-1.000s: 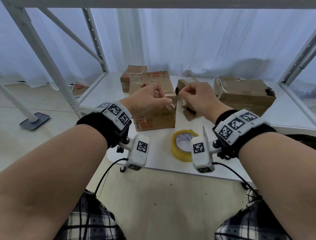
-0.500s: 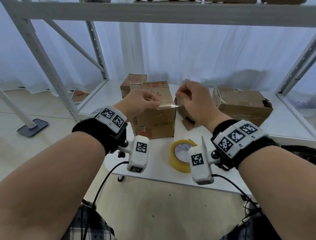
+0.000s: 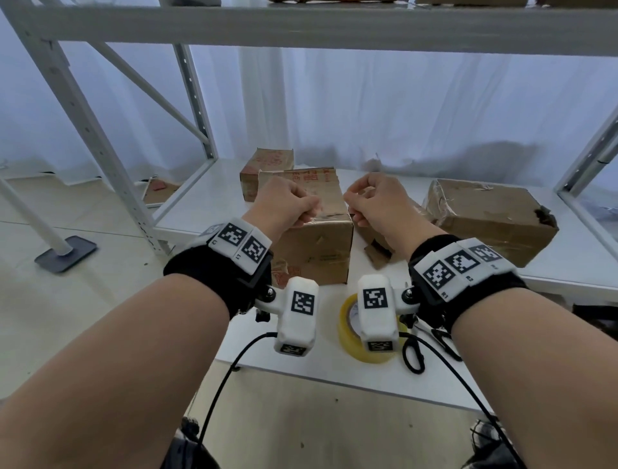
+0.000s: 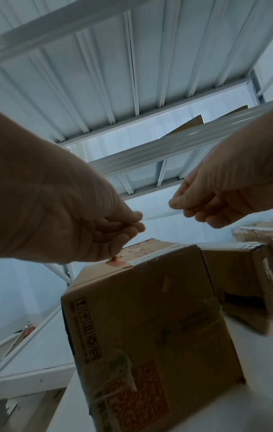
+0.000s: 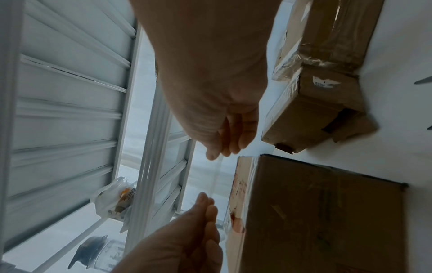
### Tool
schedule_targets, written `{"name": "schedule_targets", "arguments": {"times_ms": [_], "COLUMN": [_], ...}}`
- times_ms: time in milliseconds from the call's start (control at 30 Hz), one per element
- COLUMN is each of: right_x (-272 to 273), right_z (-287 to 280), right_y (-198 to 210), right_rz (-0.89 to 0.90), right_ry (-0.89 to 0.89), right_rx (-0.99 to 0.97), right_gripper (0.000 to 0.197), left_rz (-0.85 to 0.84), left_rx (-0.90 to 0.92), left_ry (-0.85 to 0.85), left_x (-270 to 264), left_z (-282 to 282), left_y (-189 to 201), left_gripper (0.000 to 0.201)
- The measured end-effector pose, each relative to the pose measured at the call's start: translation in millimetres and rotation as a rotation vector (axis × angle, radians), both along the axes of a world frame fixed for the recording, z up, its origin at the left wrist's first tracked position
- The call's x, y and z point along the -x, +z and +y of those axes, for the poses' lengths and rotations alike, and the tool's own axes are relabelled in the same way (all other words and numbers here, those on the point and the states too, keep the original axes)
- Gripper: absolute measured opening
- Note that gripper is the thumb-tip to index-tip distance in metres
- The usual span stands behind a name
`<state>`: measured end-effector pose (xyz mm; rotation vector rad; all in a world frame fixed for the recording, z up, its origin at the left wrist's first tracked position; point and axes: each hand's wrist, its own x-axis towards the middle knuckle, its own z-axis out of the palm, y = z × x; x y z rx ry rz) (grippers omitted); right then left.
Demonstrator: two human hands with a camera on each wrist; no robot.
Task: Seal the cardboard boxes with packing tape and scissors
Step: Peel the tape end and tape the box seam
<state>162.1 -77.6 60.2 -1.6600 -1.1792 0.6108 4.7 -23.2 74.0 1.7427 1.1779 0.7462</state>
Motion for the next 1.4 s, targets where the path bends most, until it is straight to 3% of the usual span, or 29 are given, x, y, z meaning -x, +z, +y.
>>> {"name": "schedule_targets", "arguments": {"times_ms": [233,500,800,1400], "right_x": [-6,-12,-17,-11], "right_z": [23,34,38,35], "right_y": [-13,-20,-24,-30], "right_rz": [-0.14,-0.381,-0.293,-0.349], "right_ry": [-0.012,-0.048,-0.035,-0.028], "right_rx": [0.052,0.078,0.089,0.122], "right_gripper": [0.007,0.016,0.015,0.015], "left_rz": [0.253,0.365,0.387,0.425], "left_rx": [-0.147,-0.191,-0.144,-0.065], "left_ry": [0.017,-0.024,-0.033,-0.045], "left_x": [-12,-21,-24,-27], "left_z": [19,32,33,30], "left_y": [-14,-18,-17,-17], "left_gripper": [0.025,0.027,0.027,0.022]}}
